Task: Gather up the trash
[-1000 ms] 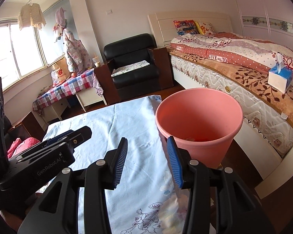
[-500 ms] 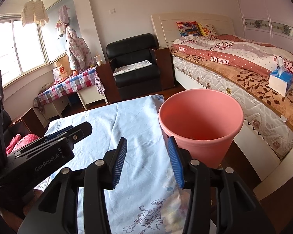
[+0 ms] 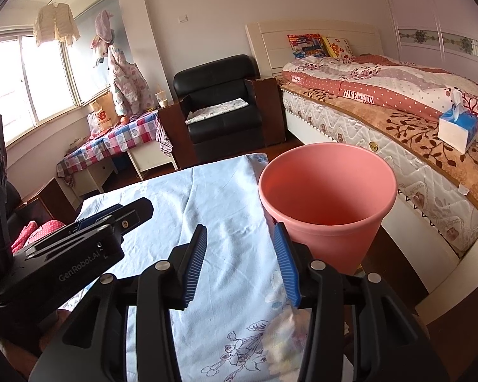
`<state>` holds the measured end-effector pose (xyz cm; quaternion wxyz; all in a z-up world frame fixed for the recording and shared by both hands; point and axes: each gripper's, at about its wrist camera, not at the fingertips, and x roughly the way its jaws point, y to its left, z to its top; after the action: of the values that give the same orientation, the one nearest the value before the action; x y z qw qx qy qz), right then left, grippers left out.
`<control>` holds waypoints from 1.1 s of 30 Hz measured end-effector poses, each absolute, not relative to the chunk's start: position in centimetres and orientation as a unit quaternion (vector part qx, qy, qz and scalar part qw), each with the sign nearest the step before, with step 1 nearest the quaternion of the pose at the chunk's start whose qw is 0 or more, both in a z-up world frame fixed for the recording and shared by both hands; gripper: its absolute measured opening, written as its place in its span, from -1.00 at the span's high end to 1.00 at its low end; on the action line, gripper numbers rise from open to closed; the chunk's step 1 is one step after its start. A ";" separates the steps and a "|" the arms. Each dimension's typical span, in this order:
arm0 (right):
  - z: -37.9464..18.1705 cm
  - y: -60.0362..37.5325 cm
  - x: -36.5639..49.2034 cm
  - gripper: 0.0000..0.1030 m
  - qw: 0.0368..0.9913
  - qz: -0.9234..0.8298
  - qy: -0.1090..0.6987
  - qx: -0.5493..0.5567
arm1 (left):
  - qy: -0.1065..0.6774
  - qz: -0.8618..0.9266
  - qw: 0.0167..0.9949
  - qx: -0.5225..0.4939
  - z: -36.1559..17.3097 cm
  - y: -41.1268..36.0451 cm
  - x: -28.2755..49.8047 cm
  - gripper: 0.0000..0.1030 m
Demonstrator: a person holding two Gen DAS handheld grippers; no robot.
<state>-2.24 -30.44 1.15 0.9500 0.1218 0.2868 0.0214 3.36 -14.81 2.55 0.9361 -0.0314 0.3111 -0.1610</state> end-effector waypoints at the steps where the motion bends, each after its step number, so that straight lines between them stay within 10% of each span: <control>1: 1.2 -30.5 -2.3 0.14 0.950 0.022 0.287 0.122 | 0.311 -0.161 0.936 -0.031 2.5 -14.8 3.4 0.23; 33: 1.3 -30.1 -2.8 0.14 0.951 0.024 0.284 0.120 | 0.307 -0.163 0.937 -0.027 3.0 -15.3 2.7 0.28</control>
<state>-2.75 -30.07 1.30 0.9508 0.1204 0.2844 0.0241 2.73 -15.32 2.98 0.9372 -0.0273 0.3070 -0.1632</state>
